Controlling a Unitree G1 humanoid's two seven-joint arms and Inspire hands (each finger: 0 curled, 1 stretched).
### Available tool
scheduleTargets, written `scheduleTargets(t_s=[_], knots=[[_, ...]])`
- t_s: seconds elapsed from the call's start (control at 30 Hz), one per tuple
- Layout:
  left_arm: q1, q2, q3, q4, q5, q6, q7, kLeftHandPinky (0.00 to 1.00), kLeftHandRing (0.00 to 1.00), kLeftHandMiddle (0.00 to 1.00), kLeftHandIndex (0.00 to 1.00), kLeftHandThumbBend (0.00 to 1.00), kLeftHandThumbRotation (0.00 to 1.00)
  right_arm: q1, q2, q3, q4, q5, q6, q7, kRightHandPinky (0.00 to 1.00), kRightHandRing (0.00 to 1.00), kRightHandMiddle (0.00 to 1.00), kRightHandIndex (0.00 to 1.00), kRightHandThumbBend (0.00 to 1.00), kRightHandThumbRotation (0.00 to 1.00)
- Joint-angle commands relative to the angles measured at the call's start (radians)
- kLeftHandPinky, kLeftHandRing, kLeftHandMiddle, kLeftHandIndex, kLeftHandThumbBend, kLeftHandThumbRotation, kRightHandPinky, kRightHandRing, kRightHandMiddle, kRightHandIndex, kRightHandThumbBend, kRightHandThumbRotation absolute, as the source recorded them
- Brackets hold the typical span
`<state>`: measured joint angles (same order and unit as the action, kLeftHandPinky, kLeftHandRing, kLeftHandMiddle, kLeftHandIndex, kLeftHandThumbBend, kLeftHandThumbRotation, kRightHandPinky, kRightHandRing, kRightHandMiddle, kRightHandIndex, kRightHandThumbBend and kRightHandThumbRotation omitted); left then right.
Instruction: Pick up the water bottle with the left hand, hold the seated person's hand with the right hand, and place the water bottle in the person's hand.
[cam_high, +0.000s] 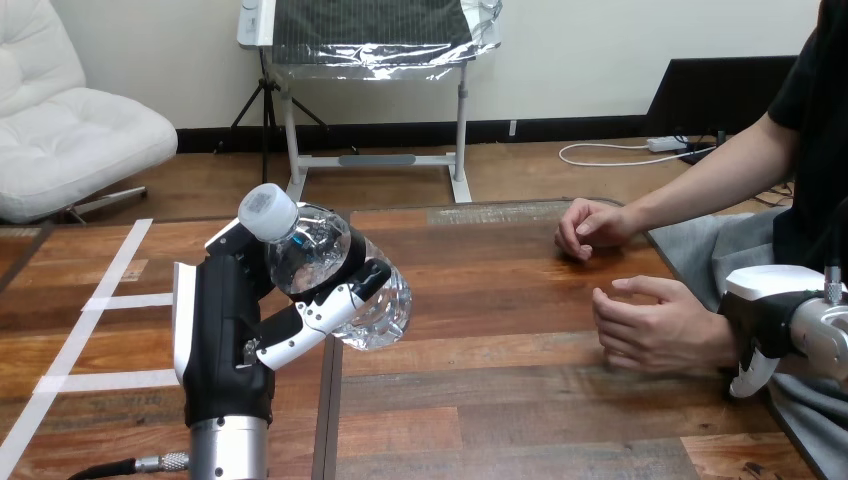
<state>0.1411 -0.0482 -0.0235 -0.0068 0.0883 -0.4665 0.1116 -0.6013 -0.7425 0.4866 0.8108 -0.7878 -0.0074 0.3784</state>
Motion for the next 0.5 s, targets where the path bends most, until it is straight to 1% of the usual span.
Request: scheduleTargets(t_s=[0.0, 0.13, 0.23, 0.33, 0.4, 0.47], knots=[[-0.064, -0.002, 0.003, -0.048, -0.006, -0.019, -0.001, 0.44, 0.42, 0.43, 0.5, 0.61, 0.0, 0.068, 0.094, 0.022, 0.013, 0.031, -0.005, 0.015, 0.49, 0.61, 0.68, 0.57, 0.64, 0.0], [-0.065, -0.001, 0.003, -0.046, -0.009, -0.019, -0.004, 0.44, 0.42, 0.43, 0.5, 0.61, 0.0, 0.073, 0.094, 0.007, 0.011, 0.049, -0.009, -0.003, 0.44, 0.57, 0.65, 0.56, 0.64, 0.0], [-0.066, -0.002, 0.004, -0.044, -0.006, -0.019, -0.003, 0.44, 0.42, 0.43, 0.5, 0.61, 0.0, 0.074, 0.095, 0.002, 0.01, 0.051, -0.006, -0.01, 0.42, 0.56, 0.64, 0.54, 0.65, 0.0], [-0.066, -0.002, 0.003, -0.044, -0.004, -0.02, -0.003, 0.43, 0.42, 0.43, 0.5, 0.61, 0.0, 0.069, 0.094, 0.007, 0.012, 0.043, 0.004, -0.008, 0.46, 0.59, 0.66, 0.54, 0.65, 0.0], [-0.068, -0.001, 0.003, -0.042, -0.004, -0.02, -0.003, 0.43, 0.42, 0.43, 0.5, 0.62, 0.0, 0.063, 0.095, 0.01, 0.018, 0.041, 0.006, -0.007, 0.53, 0.64, 0.69, 0.55, 0.64, 0.0], [-0.07, -0.001, 0.003, -0.04, -0.001, -0.02, -0.003, 0.43, 0.42, 0.43, 0.5, 0.62, 0.0, 0.058, 0.093, 0.008, 0.025, 0.045, -0.003, -0.011, 0.57, 0.67, 0.71, 0.55, 0.63, 0.0]])
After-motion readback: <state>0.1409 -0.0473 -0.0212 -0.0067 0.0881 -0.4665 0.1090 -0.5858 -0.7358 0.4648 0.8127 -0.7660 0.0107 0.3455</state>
